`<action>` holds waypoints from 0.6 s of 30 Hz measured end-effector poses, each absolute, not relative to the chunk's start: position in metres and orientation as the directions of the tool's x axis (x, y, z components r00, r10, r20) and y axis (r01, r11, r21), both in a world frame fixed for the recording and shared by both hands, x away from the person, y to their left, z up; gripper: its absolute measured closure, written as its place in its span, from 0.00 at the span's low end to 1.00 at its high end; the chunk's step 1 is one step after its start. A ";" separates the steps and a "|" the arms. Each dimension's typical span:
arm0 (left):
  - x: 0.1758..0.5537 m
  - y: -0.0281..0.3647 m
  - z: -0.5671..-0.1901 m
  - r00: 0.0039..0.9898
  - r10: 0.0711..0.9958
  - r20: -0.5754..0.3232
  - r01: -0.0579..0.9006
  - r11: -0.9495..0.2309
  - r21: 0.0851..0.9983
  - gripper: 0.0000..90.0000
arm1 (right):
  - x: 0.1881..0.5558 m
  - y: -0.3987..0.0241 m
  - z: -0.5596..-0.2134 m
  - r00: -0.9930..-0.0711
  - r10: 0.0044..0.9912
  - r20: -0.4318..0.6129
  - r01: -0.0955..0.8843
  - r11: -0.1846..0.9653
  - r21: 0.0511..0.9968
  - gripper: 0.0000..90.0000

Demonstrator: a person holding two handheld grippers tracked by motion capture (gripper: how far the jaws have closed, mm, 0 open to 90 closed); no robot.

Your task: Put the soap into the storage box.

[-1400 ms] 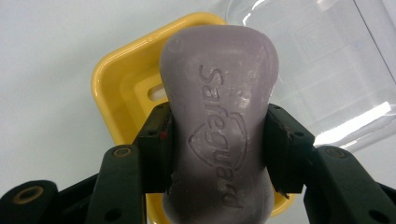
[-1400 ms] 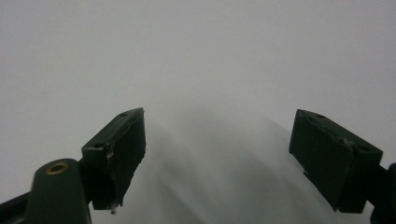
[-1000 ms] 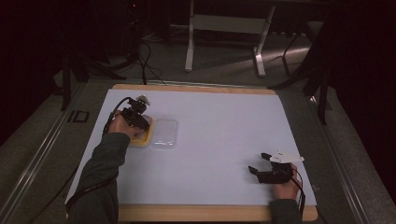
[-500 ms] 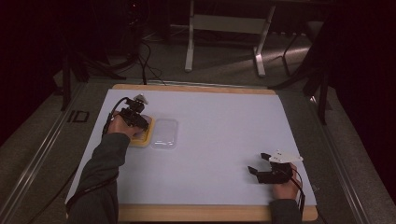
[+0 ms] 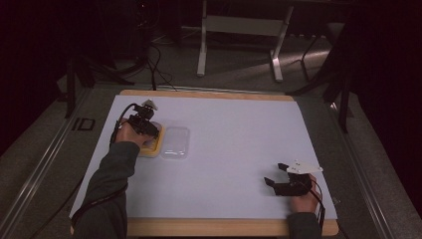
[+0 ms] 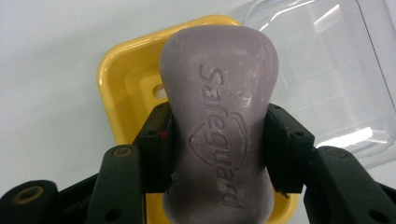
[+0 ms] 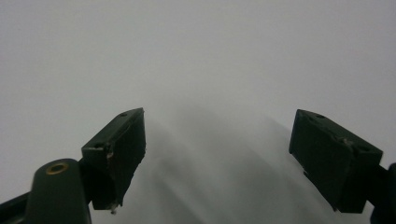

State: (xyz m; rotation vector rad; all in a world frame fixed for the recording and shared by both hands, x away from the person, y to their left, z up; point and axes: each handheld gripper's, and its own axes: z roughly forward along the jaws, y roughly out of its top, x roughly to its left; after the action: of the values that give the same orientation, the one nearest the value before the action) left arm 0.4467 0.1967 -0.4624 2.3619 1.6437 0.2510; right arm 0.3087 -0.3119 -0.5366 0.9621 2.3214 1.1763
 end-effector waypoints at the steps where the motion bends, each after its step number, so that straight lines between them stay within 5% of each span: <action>1: 0.447 0.196 -0.463 0.345 0.939 -0.002 0.895 -0.328 0.302 0.55 | 0.309 -0.312 -0.537 -0.701 0.713 -0.016 0.409 0.420 0.810 0.20; 18: 0.448 0.198 -0.461 0.273 0.962 -0.016 0.916 -0.255 0.309 0.55 | 0.309 -0.312 -0.537 -0.701 0.713 -0.016 0.411 0.422 0.808 0.20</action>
State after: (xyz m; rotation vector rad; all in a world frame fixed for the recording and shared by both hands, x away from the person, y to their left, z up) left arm 0.4479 0.1983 -0.4611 2.2881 1.7335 0.2563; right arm 0.3088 -0.3116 -0.5366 0.9636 2.3243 1.1721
